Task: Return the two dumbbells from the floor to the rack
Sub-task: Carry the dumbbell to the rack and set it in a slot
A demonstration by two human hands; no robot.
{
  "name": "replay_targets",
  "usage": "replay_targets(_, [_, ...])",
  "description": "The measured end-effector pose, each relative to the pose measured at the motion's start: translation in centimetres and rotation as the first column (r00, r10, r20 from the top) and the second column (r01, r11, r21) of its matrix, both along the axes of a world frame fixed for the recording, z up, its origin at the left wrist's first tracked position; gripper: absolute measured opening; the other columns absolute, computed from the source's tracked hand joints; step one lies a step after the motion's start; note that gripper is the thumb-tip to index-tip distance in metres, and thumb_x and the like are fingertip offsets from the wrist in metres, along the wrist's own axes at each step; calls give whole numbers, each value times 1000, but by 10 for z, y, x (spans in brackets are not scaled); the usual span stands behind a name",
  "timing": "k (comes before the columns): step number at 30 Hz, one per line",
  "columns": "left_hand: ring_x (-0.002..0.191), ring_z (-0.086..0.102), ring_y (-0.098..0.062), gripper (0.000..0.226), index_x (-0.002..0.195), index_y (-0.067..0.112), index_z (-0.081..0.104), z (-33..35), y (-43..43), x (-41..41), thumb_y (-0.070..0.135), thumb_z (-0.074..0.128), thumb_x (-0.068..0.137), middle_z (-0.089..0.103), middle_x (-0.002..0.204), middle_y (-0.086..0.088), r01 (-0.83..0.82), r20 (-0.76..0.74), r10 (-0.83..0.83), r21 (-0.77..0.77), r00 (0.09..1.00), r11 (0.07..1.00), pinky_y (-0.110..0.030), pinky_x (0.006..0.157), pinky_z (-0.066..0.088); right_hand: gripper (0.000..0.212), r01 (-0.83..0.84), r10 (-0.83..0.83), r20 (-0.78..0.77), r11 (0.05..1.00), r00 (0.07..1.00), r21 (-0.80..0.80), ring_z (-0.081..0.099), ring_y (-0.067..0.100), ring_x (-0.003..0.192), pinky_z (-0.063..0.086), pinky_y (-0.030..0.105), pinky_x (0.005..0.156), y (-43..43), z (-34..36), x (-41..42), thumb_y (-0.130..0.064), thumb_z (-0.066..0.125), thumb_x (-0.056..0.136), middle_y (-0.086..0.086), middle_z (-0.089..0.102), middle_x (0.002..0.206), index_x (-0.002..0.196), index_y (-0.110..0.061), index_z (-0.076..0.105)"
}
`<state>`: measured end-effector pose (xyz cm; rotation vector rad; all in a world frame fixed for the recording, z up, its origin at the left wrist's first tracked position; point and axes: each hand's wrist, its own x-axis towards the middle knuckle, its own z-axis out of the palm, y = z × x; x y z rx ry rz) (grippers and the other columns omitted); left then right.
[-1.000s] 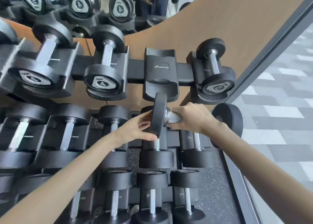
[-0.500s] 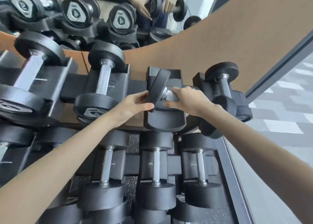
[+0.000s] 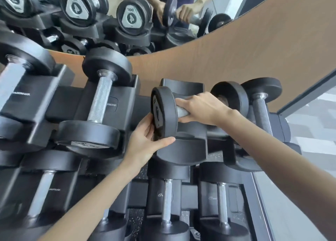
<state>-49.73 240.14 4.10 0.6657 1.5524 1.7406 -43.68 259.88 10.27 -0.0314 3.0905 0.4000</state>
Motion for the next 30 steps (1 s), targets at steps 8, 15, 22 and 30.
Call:
replay_targets(8, [124, 34, 16, 119, 147, 23, 17, -2, -4, -8, 26, 89, 52, 35, 130, 35, 28, -174, -30, -12, 984, 1000, -9, 98, 32, 56, -201, 176, -120, 949, 977, -243, 49, 37, 54, 48, 41, 53, 13, -12, -3, -59, 41, 84, 10, 55, 67, 95, -5, 48])
replay_targets(15, [142, 9, -5, 120, 146, 26, 12, 26, 4, -37, 45, 83, 50, 8, 154, 12, 144, -653, -132, -36, 746, 989, -49, 114, 22, 56, -236, 187, -289, 961, 939, -142, 45, 28, 48, 45, 34, 54, 7, -17, 2, -60, 34, 88, 5, 51, 61, 84, -7, 50])
replay_targets(22, [138, 21, -6, 114, 140, 23, 28, 26, 4, -37, 42, 86, 44, 22, 147, 1, 97, -690, -79, -12, 719, 995, -52, 108, 33, 37, 51, -335, -505, 867, 796, -495, 46, 21, 104, 33, 29, 90, -52, -37, 42, -36, 52, 89, 6, 56, 113, 116, -11, 59])
replay_targets(30, [136, 26, -12, 117, 140, 16, 31, 15, 9, -30, 35, 88, 40, 26, 140, 6, 50, -611, 17, 92, 792, 994, -51, 105, 37, 31, -48, -583, -230, 311, 779, -949, 62, -1, 92, 48, 11, 80, -96, 22, 56, -21, 68, 81, -5, 66, 102, 111, -12, 66])
